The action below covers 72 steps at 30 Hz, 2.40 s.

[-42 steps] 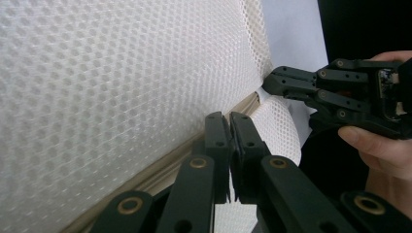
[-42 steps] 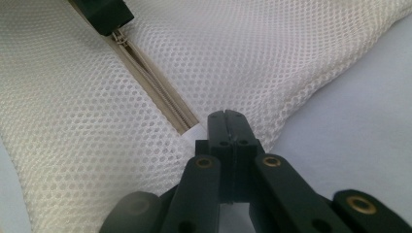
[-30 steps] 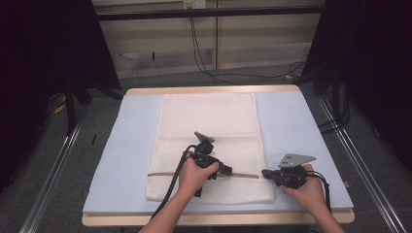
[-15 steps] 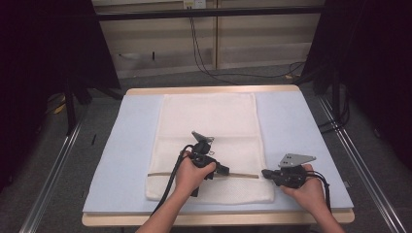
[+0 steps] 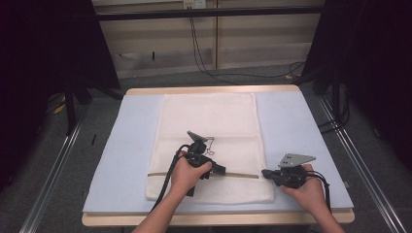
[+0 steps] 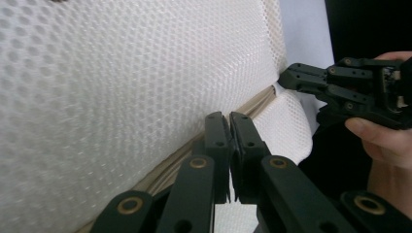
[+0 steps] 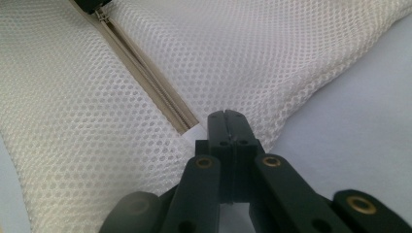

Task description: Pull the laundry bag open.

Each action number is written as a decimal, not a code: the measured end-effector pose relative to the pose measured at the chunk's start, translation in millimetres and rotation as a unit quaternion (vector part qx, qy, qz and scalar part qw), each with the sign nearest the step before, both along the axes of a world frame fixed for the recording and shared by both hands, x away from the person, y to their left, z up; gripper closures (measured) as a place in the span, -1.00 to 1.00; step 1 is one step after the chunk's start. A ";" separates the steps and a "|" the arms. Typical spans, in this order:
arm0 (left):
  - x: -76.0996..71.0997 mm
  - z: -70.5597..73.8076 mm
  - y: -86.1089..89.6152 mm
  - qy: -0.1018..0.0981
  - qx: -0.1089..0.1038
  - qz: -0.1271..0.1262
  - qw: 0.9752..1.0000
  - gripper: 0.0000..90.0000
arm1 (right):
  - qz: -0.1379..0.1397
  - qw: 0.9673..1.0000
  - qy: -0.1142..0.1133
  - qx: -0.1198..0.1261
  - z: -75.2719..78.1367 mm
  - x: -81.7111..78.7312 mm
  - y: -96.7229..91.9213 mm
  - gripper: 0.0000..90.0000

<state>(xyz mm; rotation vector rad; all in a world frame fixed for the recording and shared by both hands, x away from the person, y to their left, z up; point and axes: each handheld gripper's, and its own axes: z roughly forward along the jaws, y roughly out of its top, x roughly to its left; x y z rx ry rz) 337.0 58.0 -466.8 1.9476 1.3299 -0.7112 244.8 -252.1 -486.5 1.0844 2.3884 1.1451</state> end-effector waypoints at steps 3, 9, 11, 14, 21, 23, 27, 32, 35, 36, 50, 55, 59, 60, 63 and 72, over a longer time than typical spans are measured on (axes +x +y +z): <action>0.2 0.0 2.9 0.005 -0.002 0.003 1.000 0.94 | 0.003 1.000 0.001 0.002 -0.1 0.3 -0.4 1.00; 0.3 0.3 6.0 0.005 -0.002 0.005 1.000 0.94 | 0.002 1.000 -0.001 0.002 -0.4 0.2 -0.3 1.00; 0.5 0.7 7.1 0.004 -0.002 0.003 1.000 0.94 | 0.003 1.000 0.000 0.003 -0.3 0.3 -0.5 1.00; 0.5 1.7 7.3 0.005 0.000 0.004 1.000 0.94 | 0.002 1.000 0.001 0.004 -0.2 0.3 -0.5 1.00; 0.4 2.9 11.7 0.002 -0.003 0.006 1.000 0.94 | 0.002 1.000 0.002 0.005 -0.3 0.6 -0.7 1.00; 0.4 3.4 12.5 0.005 -0.002 0.007 1.000 0.94 | 0.002 1.000 0.002 0.006 -0.3 0.6 -0.7 1.00; 1.8 2.8 16.6 0.004 -0.003 0.005 1.000 0.94 | 0.002 1.000 0.001 0.004 -0.3 0.5 -0.6 1.00; 1.8 2.3 22.2 0.008 -0.007 0.013 1.000 0.94 | 0.002 1.000 0.003 0.004 -0.1 0.5 -0.4 1.00; 1.5 2.8 23.6 0.008 -0.001 0.010 1.000 0.94 | 0.002 1.000 0.003 0.003 0.0 0.4 -0.3 1.00; 1.7 2.7 24.6 0.007 -0.003 0.009 1.000 0.94 | 0.002 1.000 0.003 0.003 0.0 0.4 -0.3 1.00; 1.3 4.9 34.9 0.004 0.000 0.017 1.000 0.94 | 0.002 1.000 0.003 0.003 0.0 0.4 -0.3 1.00; 1.9 5.3 40.3 0.003 0.004 0.017 1.000 0.94 | 0.002 1.000 0.002 0.004 -0.2 0.5 -0.5 1.00; 1.7 6.5 43.5 0.000 0.004 0.015 1.000 0.94 | 0.001 1.000 0.003 0.004 -0.2 0.5 -0.5 1.00; 1.6 6.9 43.6 0.005 0.000 0.016 1.000 0.94 | 0.001 1.000 0.003 0.005 -0.1 0.4 -0.4 1.00; 1.8 7.1 46.2 0.002 0.001 0.020 1.000 0.94 | 0.001 1.000 0.002 0.005 -0.2 0.6 -0.5 1.00; 1.3 6.9 56.6 0.002 0.001 0.025 1.000 0.94 | 0.000 1.000 0.003 0.006 -0.3 0.5 -0.5 1.00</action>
